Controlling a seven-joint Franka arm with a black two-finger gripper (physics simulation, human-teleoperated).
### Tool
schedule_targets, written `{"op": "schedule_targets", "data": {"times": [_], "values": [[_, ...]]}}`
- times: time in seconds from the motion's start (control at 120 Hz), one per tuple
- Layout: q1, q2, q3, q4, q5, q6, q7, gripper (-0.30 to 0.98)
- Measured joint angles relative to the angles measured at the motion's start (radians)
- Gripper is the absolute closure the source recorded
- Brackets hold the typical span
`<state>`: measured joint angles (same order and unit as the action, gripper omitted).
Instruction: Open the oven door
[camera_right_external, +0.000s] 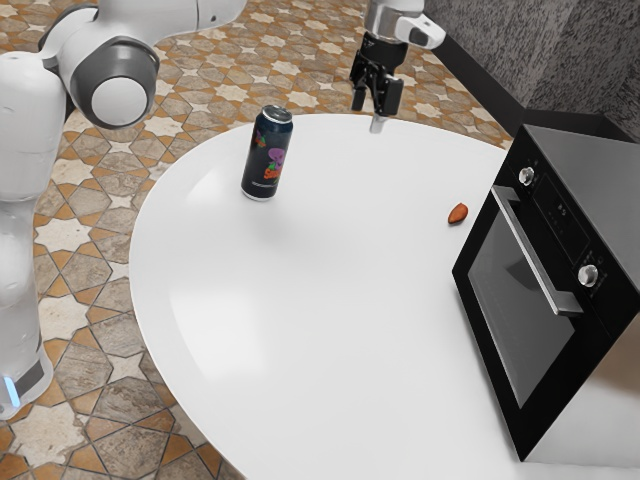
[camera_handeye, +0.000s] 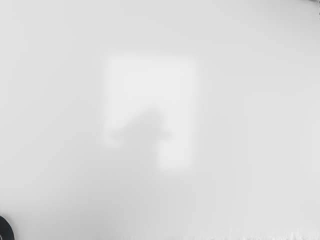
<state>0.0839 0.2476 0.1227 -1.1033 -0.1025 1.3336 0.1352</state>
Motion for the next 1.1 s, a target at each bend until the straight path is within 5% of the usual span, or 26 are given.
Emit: {"op": "schedule_targets", "data": {"times": [0.417, 0.483, 0.542, 0.642, 0.683, 0.742, 0.883, 0.95, 1.033, 1.1], "values": [[0.035, -0.043, -0.034, 0.093, -0.020, -0.021, 0.030, 0.00], [0.183, -0.061, -0.283, 0.165, 0.008, -0.025, 0.040, 0.00], [0.377, -0.062, -0.714, 0.214, 0.136, -0.026, 0.047, 0.00], [0.706, 0.022, -1.516, 0.209, 0.458, -0.030, 0.046, 0.00], [0.758, 0.039, -1.685, 0.197, 0.571, -0.029, 0.042, 0.00], [0.702, 0.048, -1.775, 0.191, 0.697, -0.025, 0.043, 0.00], [0.242, 0.015, -1.598, 0.156, 0.939, -0.022, 0.108, 0.00], [-0.047, -0.043, -1.279, 0.139, 0.943, -0.018, 0.144, 0.00], [-0.593, -0.336, -0.600, -0.163, 0.809, 0.105, 0.191, 0.00], [-0.887, -0.538, -0.323, -0.444, 0.761, 0.248, 0.225, 0.00]]}}
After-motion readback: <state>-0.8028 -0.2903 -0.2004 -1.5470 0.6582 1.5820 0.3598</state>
